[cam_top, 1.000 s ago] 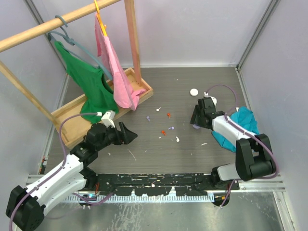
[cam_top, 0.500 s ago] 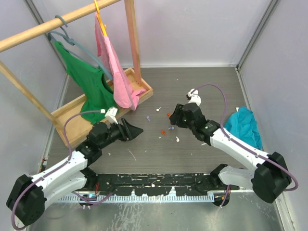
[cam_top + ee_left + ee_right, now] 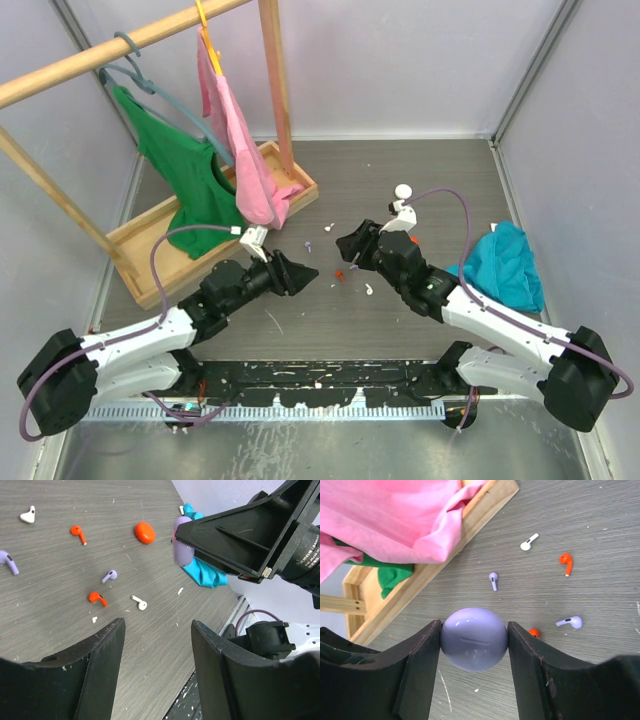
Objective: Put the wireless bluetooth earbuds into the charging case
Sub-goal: Pick up the charging case at the center of the board.
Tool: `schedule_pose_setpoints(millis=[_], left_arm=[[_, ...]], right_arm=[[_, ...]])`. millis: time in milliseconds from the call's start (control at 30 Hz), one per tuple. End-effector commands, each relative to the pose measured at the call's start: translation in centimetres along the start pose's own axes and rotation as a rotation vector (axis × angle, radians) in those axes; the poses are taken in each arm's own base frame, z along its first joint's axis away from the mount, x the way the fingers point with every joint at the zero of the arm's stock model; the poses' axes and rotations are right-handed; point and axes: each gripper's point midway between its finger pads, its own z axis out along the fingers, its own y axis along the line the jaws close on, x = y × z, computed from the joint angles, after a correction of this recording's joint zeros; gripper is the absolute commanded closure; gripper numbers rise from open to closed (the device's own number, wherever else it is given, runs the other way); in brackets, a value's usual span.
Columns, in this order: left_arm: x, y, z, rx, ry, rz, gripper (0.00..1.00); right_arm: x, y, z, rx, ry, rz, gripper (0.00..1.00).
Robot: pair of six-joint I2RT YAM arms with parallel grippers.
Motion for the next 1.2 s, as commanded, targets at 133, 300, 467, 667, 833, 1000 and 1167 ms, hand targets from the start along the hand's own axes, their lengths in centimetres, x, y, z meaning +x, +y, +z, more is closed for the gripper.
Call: schedule_pose_setpoints(millis=[133,300,467,667,833,1000,1167], left_arm=[[-4.6,-4.5,2.4,0.116,-0.177,0.082,0.44],[-4.2,-5.2,3.7,0.134,-0.192,0.094,0.44],[-3.8,-5.2,4.7,0.134,-0.215,0.123,0.45],[-3.8,-4.8,5.7,0.134,-0.248,0.151,0.47],[-4.1,-4.9,6.0,0.145,-0.277,0.15,0.5],[-4.7,-4.5,5.8,0.133,-0.326,0.155,0.52],[-5.0,-4.9,5.6,0.153,-0.344,0.175,0.52]], right_arm=[[-2.8,3.8,-0.9,-0.134,-0.141,0.134,0.54],[-2.6,5.1,-1.1,-0.18,-0.143,0.163,0.54],[-2.4,5.6,-1.1,-0.199,-0.14,0.18,0.53],[-2.1,5.6,-1.1,-0.202,-0.135,0.187,0.53],[-1.7,5.6,-1.0,-0.203,-0.126,0.194,0.53],[-1.2,5.8,-0.8,-0.214,-0.108,0.203,0.53],[-0.7,5.6,-0.7,-0.21,-0.096,0.208,0.53]])
